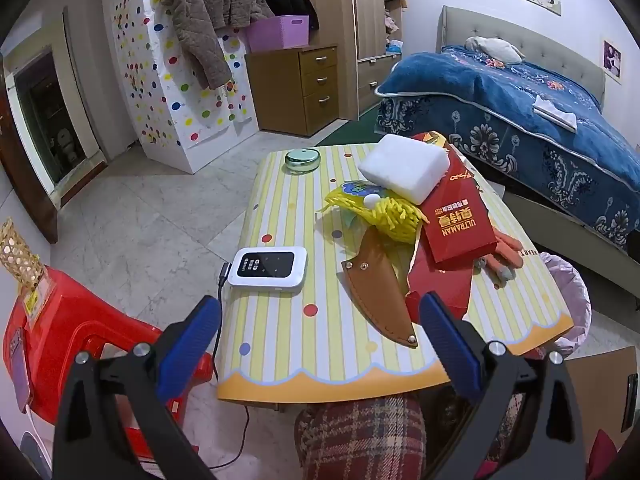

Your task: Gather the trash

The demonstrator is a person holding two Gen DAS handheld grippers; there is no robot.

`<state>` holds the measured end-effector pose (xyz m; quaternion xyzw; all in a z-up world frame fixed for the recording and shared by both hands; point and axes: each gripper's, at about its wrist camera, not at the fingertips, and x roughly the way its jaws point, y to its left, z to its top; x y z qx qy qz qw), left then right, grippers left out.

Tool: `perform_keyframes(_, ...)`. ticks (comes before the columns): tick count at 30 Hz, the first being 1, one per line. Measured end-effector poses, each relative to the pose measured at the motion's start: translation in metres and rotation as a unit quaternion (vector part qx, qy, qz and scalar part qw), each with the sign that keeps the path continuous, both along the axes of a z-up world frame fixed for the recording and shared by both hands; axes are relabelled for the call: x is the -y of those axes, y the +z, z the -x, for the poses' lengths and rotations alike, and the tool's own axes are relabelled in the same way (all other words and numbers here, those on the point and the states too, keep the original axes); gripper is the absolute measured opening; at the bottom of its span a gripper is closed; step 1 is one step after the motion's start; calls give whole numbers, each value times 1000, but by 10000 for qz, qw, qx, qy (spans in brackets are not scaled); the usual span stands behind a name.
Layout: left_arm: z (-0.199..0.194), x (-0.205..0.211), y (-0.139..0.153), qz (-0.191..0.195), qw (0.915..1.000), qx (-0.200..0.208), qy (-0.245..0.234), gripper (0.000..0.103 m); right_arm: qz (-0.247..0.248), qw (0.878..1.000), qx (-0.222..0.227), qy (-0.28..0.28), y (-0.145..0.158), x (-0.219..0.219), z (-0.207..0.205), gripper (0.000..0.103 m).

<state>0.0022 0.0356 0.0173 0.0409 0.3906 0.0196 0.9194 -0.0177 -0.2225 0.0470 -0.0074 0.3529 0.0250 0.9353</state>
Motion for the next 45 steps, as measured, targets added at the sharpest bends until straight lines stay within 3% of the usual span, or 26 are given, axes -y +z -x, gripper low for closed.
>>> perform_keyframes(45, 1, -7, -2, 62, 10000, -26, 63, 96, -113, 9998, 136, -12, 2, -2, 0, 97)
